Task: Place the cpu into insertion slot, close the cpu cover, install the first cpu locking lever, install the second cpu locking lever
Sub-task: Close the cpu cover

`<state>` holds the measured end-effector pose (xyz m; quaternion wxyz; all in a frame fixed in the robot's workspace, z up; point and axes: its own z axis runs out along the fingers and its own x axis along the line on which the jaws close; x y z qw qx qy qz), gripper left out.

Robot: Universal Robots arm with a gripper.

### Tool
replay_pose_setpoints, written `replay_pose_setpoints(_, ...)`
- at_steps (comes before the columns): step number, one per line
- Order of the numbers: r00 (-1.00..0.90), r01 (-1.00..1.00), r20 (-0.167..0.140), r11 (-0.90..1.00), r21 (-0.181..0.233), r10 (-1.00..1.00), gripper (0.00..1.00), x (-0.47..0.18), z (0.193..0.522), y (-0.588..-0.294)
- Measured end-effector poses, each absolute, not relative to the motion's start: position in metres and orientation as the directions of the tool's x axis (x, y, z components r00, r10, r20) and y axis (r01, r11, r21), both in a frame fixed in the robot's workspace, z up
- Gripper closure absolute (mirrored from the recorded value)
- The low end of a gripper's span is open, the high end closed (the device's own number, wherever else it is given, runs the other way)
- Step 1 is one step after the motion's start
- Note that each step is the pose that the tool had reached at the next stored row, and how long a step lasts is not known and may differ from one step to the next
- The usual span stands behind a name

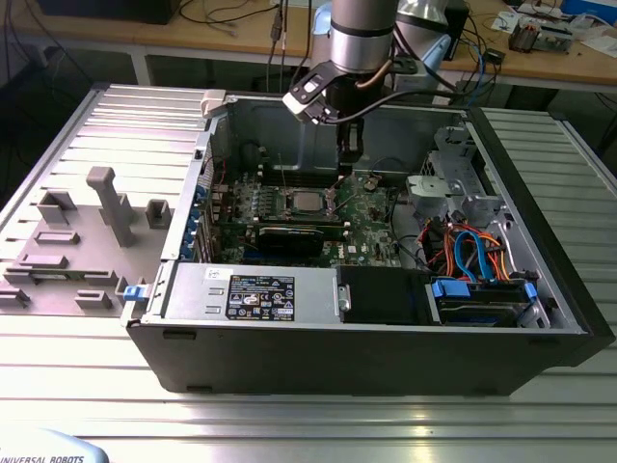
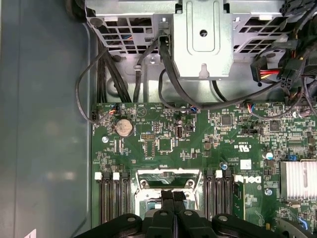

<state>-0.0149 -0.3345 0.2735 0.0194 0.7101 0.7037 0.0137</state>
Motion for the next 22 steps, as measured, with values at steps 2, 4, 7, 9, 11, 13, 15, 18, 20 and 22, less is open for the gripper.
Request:
replay_pose_setpoints(2,0.009,0.999,-0.008,-0.009,0.047,1.0,0.89,-0.014,0.274,-0.334)
replay_pose_setpoints(4,0.009,0.999,-0.008,-0.009,0.047,1.0,0.89,-0.012,0.273,-0.334)
replay_pose_setpoints(7,0.009,0.999,-0.008,-0.009,0.047,1.0,0.89,-0.011,0.273,-0.334)
replay_pose_setpoints(9,0.009,0.999,-0.008,-0.009,0.047,1.0,0.89,-0.009,0.273,-0.334)
replay_pose_setpoints(11,0.009,0.999,-0.008,-0.009,0.047,1.0,0.89,-0.008,0.273,-0.334)
replay_pose_setpoints(13,0.009,0.999,-0.008,-0.009,0.047,1.0,0.89,-0.007,0.274,-0.334)
replay_pose_setpoints(15,0.009,0.999,-0.008,-0.009,0.047,1.0,0.89,-0.006,0.274,-0.334)
replay_pose_setpoints(18,0.009,0.999,-0.008,-0.009,0.047,1.0,0.89,-0.005,0.274,-0.334)
replay_pose_setpoints(20,0.009,0.999,-0.008,-0.009,0.046,1.0,0.89,-0.004,0.273,-0.334)
replay_pose_setpoints(22,0.009,0.999,-0.008,-0.009,0.046,1.0,0.89,-0.004,0.273,-0.334)
